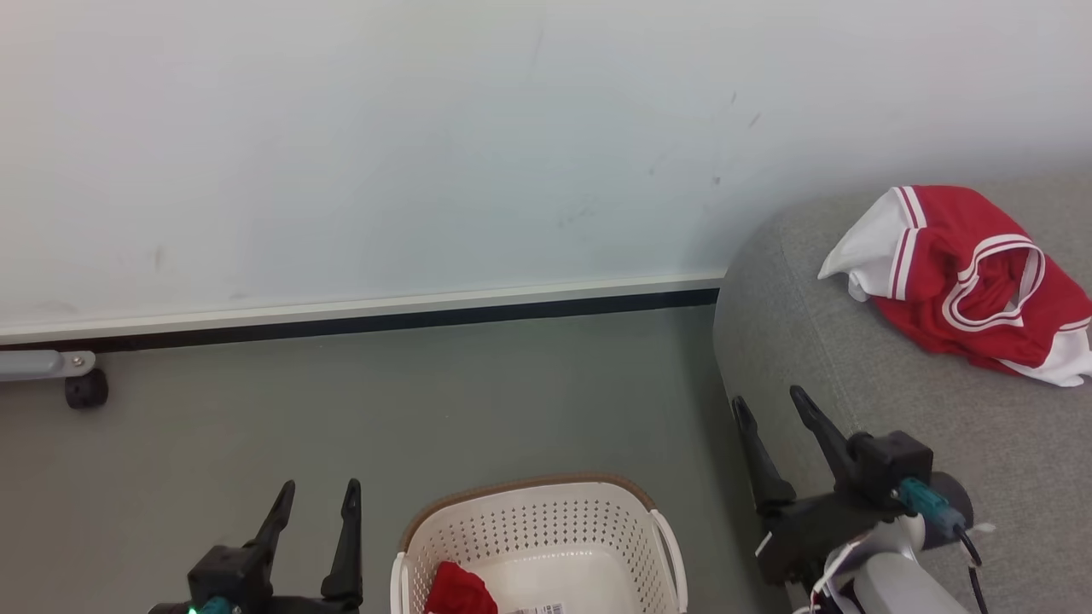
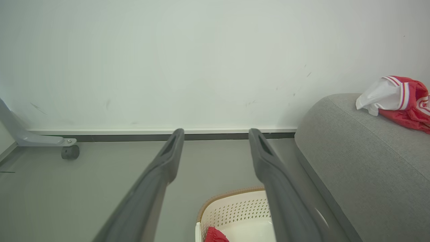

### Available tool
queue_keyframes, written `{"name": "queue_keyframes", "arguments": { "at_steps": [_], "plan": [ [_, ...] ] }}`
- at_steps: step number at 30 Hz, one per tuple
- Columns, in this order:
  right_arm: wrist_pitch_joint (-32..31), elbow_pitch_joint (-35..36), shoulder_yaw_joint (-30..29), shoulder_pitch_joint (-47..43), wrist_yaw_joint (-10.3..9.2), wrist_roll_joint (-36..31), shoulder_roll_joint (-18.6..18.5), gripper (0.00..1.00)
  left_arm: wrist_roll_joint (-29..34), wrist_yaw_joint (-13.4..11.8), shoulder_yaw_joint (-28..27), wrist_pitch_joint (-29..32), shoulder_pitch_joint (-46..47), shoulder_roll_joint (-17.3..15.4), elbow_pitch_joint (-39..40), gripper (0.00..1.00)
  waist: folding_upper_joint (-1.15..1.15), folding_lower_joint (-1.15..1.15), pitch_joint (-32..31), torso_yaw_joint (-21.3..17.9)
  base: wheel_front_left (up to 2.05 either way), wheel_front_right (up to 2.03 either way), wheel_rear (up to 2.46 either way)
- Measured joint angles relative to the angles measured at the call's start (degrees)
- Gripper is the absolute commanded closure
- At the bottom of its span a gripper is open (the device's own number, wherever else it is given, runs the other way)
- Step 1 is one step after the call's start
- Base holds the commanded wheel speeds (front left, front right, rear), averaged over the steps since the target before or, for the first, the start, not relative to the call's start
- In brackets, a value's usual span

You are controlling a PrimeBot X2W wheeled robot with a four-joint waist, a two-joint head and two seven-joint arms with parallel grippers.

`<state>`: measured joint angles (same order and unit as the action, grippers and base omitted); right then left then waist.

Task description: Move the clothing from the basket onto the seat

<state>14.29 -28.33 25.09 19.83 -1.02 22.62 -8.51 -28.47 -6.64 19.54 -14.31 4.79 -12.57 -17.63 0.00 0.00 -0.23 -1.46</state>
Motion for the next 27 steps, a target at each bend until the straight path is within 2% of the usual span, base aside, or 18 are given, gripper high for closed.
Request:
{"name": "queue_keyframes", "arguments": {
  "at_steps": [7, 27],
  "plan": [
    [0.00, 6.32, -1.52, -6.41, -1.54, -0.32, -0.94, 0.00, 1.54, -0.42, -2.32, 0.00, -3.26, 0.14, 3.64, 0.00, 0.01, -0.01, -0.91, 0.48, 0.00, 0.00, 0.00],
    [0.01, 17.45, -4.13, -16.25, -3.60, -1.46, -1.92, 0.00, 4.98, -0.47, -7.53, 0.00, -8.41, 1.46, 8.01, 0.00, 0.01, 0.00, -2.02, 0.81, 0.00, 0.00, 0.00]
  ]
}}
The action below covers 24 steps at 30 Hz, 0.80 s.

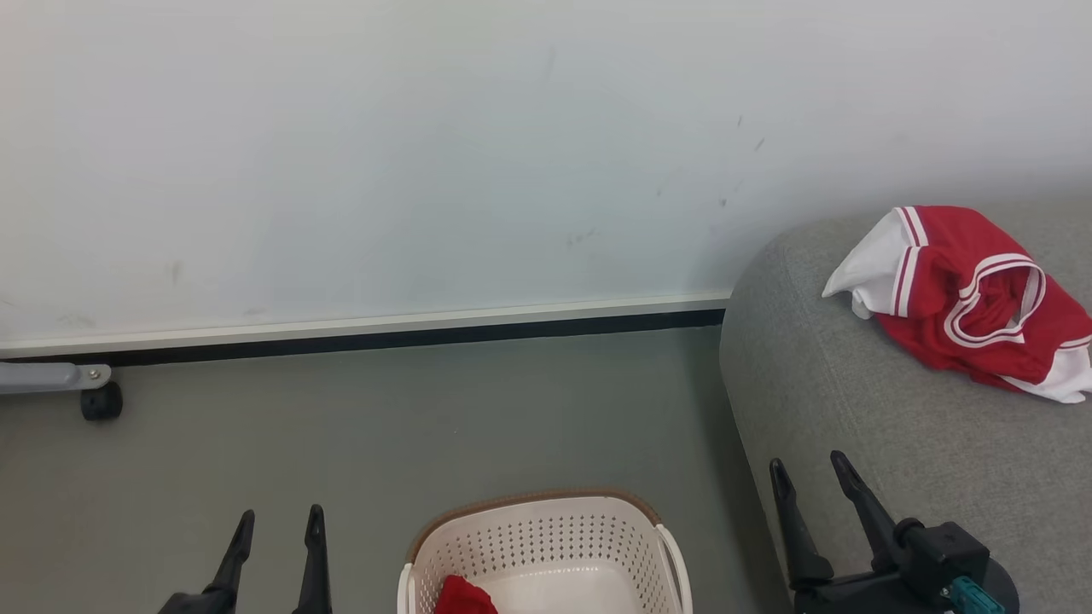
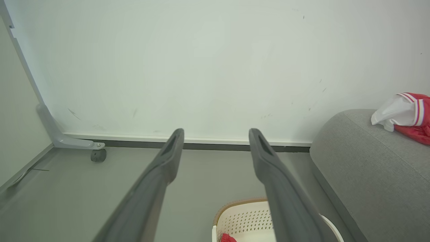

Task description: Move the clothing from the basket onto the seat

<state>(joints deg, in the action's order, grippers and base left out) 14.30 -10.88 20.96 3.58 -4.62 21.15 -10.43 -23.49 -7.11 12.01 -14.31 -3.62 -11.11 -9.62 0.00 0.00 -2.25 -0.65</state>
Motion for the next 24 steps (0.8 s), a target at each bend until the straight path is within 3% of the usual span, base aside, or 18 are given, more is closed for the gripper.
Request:
{"name": "queue_keyframes", "arguments": {
  "at_steps": [24],
  "plan": [
    [-0.01, 4.25, -1.81, -3.10, -0.93, -0.60, -0.45, 0.00, 2.48, -0.01, -1.80, 0.00, -1.30, 1.43, 1.37, 0.00, 0.00, 0.00, -0.01, 0.57, 0.00, 0.00, 0.00]
  ]
}}
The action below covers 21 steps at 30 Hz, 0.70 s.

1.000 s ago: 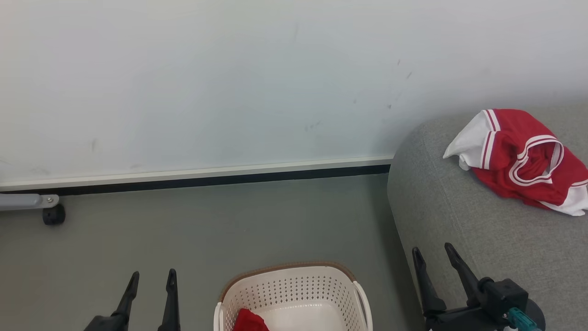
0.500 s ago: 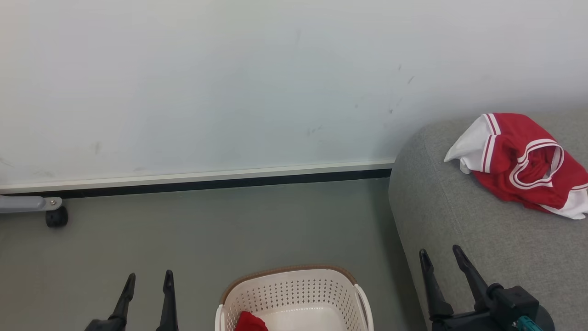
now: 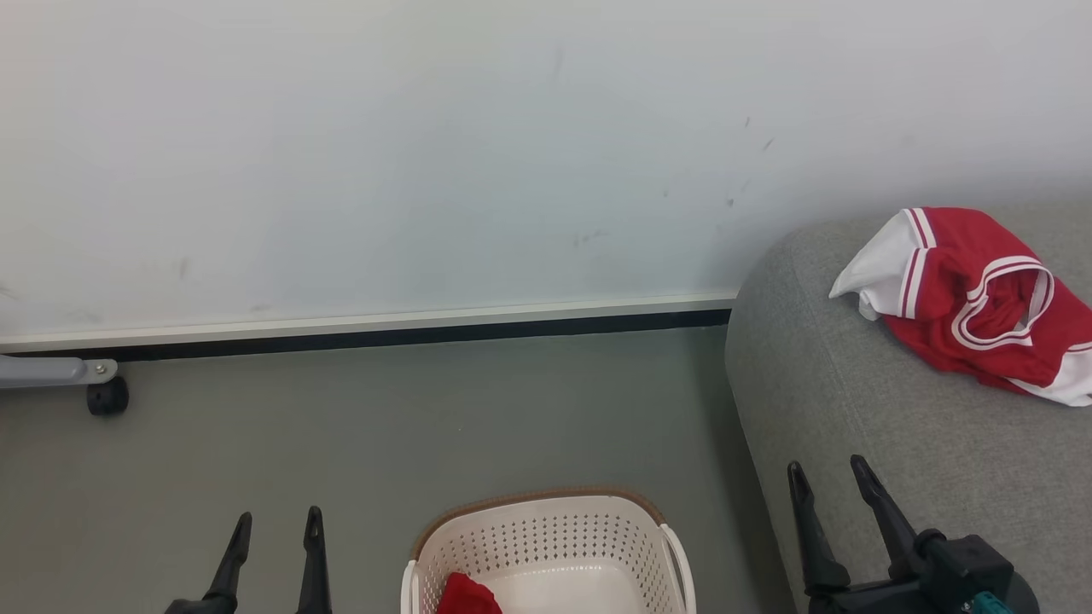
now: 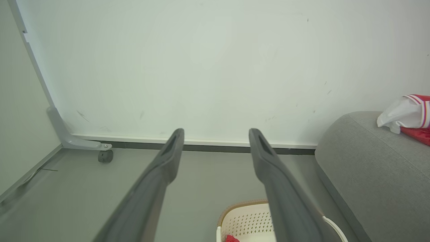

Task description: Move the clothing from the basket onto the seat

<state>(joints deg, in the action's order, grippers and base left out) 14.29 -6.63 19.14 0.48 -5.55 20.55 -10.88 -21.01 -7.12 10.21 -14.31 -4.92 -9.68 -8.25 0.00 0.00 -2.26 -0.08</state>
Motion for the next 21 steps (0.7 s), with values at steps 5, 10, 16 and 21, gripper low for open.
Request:
{"name": "queue_keyframes", "arguments": {
  "at_steps": [5, 10, 16, 21],
  "plan": [
    [0.01, 0.93, -0.34, -0.04, -0.07, -0.62, -0.43, 0.00, 0.82, 0.07, 0.99, 0.00, 0.27, 0.13, -0.38, 0.00, 0.00, 0.00, 0.99, -0.01, 0.00, 0.00, 0.00],
    [0.01, 1.74, -1.46, 0.16, -0.15, -1.43, -1.32, 0.00, 1.82, 0.98, 3.80, 0.00, 3.15, 0.96, -1.86, 0.00, 0.00, 0.00, 2.76, -0.14, 0.00, 0.00, 0.00],
    [0.01, 3.42, -4.01, 1.83, -0.55, -1.69, -3.10, 0.00, 4.16, 2.67, 7.45, 0.89, 8.27, 1.74, -5.39, 0.00, 0.00, 0.00, 6.42, -0.47, 0.00, 0.00, 0.00],
    [0.01, 4.58, -5.64, 4.48, -0.56, -2.22, -4.61, 0.00, 5.05, 3.68, 9.64, 2.71, 12.26, 2.57, -10.04, 0.00, 0.00, -0.01, 10.16, -0.94, 0.00, 0.00, 0.00]
  ]
}}
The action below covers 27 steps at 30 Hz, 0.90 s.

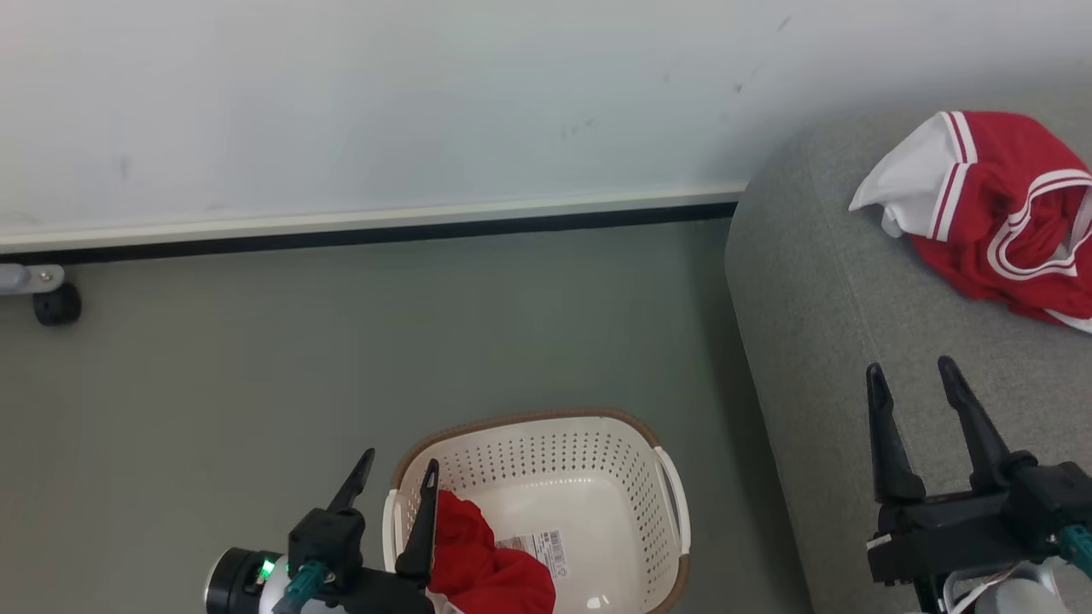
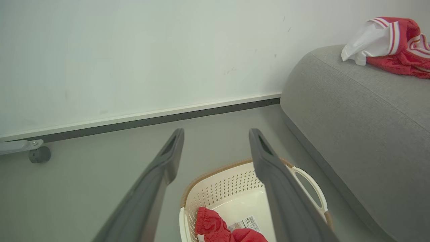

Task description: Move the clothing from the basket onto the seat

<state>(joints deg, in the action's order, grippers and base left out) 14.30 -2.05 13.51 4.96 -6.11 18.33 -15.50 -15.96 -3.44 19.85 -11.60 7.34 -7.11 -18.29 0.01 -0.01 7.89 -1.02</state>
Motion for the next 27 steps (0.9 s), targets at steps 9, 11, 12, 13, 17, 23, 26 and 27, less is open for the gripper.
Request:
{"name": "queue_keyframes", "arguments": {
  "at_steps": [9, 11, 12, 13, 17, 23, 26, 27],
  "plan": [
    [-0.02, 2.49, -1.79, 4.59, -0.01, -0.73, -1.85, 0.00, 2.98, 1.53, 4.20, 3.54, 7.61, 1.59, -8.32, 0.00, 0.00, -0.01, 7.22, -1.50, 0.00, 0.00, 0.00],
    [-0.03, 3.03, -1.96, 5.49, -0.01, -0.73, -2.02, 0.00, 3.45, 2.00, 5.05, 4.12, 9.06, 2.00, -9.85, 0.00, 0.00, -0.01, 8.88, -1.89, 0.00, 0.00, 0.00],
    [-0.04, 3.35, -1.97, 5.99, -0.01, -0.74, -2.08, 0.00, 3.56, 2.02, 5.49, 4.36, 9.73, 2.22, -10.74, 0.00, 0.00, -0.01, 9.71, -2.08, 0.00, 0.00, 0.00],
    [-0.07, 3.68, -1.97, 6.55, -0.01, -0.75, -2.09, 0.00, 3.65, 2.23, 5.93, 4.68, 10.43, 2.38, -11.55, 0.00, 0.00, -0.01, 10.56, -2.28, 0.00, 0.00, 0.00],
    [-0.11, 5.21, -1.97, 8.65, -0.01, -1.19, -2.11, 0.00, 5.53, 2.53, 7.55, 6.31, 13.18, 2.78, -15.10, 0.00, 0.01, -0.01, 13.93, -3.09, 0.00, 0.00, 0.00],
    [-0.18, 7.38, -1.92, 11.78, -0.01, -1.59, -2.21, 0.00, 6.65, 3.02, 9.48, 8.27, 17.06, 3.27, -19.95, 0.00, 0.01, -0.01, 19.02, -4.28, 0.00, 0.00, 0.00],
    [-0.21, 8.62, -1.63, 13.53, -0.01, -2.09, -2.18, 0.00, 6.88, 3.14, 9.79, 9.17, 18.81, 3.35, -22.18, 0.00, 0.01, -0.01, 21.63, -4.87, 0.00, 0.00, 0.00],
    [-0.37, 9.03, -1.38, 14.16, -0.01, -2.42, -2.12, 0.00, 7.01, 3.45, 9.85, 9.32, 19.38, 3.36, -22.84, 0.00, 0.01, -0.01, 22.47, -5.06, 0.00, 0.00, 0.00]
  ]
}}
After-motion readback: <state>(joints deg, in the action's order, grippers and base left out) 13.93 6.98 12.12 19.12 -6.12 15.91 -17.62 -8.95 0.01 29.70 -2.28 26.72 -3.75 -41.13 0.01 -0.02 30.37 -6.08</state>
